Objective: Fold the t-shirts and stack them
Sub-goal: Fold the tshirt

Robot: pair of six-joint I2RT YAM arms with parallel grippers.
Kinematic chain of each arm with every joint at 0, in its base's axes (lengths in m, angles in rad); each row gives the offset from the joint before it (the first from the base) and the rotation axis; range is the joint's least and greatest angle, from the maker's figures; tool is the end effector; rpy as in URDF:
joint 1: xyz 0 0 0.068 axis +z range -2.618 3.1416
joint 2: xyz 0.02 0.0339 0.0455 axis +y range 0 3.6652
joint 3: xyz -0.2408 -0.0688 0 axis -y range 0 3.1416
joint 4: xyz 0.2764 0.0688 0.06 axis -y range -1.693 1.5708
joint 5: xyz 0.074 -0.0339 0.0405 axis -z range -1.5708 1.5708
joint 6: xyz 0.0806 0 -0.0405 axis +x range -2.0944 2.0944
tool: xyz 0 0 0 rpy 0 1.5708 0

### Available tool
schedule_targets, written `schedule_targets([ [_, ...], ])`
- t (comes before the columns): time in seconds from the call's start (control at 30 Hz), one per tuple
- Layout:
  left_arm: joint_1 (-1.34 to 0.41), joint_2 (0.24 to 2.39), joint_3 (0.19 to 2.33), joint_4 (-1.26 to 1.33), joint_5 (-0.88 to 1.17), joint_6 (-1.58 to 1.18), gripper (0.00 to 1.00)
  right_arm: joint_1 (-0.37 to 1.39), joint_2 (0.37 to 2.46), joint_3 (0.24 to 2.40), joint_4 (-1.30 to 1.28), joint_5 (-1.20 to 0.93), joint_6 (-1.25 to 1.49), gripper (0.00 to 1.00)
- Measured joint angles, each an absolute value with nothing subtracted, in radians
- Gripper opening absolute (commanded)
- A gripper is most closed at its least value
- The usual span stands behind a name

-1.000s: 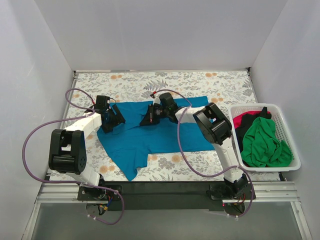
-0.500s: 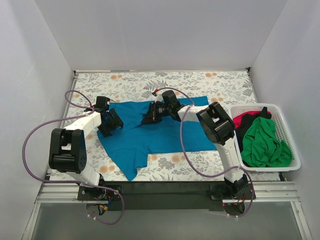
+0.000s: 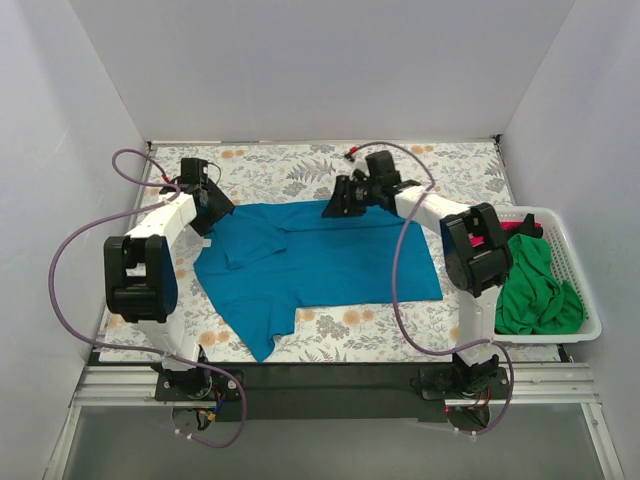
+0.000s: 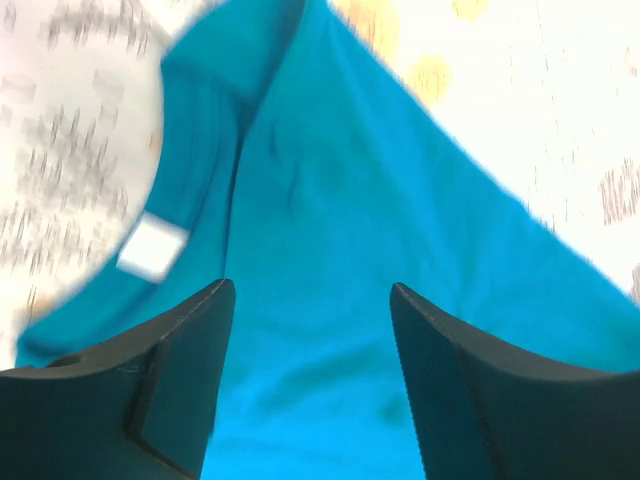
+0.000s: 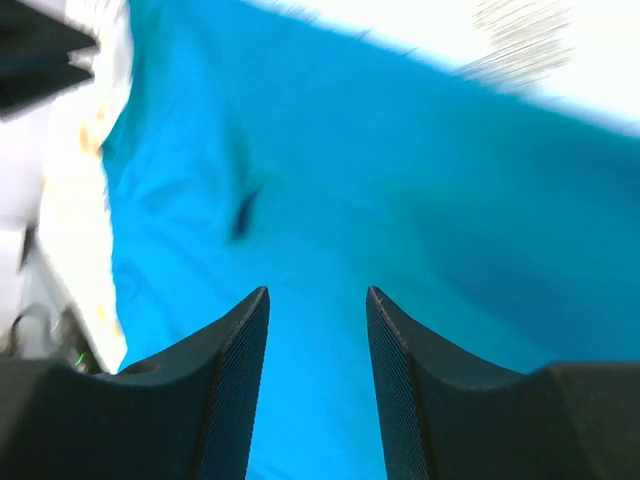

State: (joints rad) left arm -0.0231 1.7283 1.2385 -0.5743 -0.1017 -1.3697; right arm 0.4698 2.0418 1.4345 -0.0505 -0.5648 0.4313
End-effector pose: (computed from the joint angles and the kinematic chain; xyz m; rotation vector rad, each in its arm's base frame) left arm 0.4048 -0.0012 0.1394 -1.6917 2.0645 -0.3391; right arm 0.4289 0.2661 0.1328 -0.3753 2.3138 1.1024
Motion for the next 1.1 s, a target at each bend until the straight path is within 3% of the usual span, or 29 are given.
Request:
schedule_targets([
  [0.17,-0.014,1.882,1.343,-0.54,-0.13,-1.362,0.39,0.318,1.987,1.435,-0.073,-0.489,0.364,0.47],
  [0.43,-0.014,2.056,1.462,-0.511,-0.179,-1.335,0.3,0.214,2.051,1.446,-0.111,-0.379,0.354,0.45],
  [0.77,0.069,2.07,1.474,-0.526,-0.192,-1.388,0.29,0.145,2.16,1.488,-0.102,-0.344,0.41,0.45],
  [1.1,0.077,2.183,1.642,-0.534,-0.113,-1.378,0.39,0.11,2.267,1.641,-0.096,-0.352,0.447,0.5],
])
